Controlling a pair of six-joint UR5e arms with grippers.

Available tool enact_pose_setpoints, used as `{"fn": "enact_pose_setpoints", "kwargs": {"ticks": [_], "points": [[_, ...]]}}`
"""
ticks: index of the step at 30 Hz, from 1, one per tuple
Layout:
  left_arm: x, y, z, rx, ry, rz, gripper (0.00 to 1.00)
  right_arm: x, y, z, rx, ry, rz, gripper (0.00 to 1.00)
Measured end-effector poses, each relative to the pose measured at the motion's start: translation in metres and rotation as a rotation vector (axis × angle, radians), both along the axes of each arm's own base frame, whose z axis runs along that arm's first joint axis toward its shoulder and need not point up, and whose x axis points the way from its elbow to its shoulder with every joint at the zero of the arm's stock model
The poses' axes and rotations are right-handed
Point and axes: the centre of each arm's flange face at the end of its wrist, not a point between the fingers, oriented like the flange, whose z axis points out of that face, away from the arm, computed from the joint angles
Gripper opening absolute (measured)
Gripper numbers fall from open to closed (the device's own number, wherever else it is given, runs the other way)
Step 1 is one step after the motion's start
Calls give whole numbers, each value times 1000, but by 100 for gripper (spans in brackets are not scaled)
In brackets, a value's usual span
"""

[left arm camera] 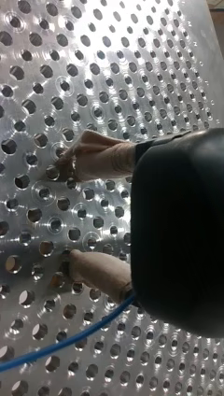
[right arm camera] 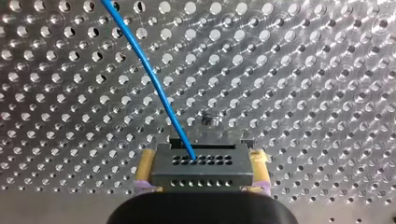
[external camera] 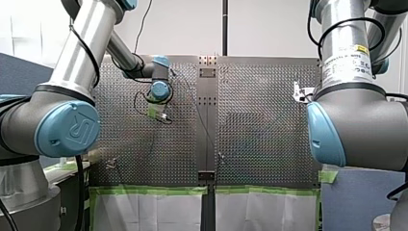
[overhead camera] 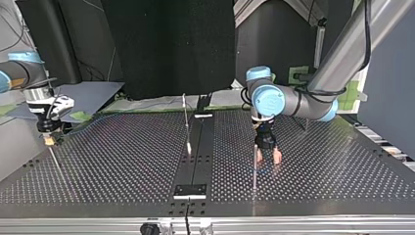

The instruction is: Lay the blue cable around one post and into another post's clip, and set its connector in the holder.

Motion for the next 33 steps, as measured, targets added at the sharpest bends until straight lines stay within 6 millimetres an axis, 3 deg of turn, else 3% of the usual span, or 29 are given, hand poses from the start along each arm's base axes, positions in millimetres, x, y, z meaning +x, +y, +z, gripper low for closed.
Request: {"fn": "enact_pose_setpoints", "kwargs": {"ticks": [33], "points": [[0, 1, 0, 1, 0, 2, 100, 7, -2, 4, -7, 8, 10, 0]]}}
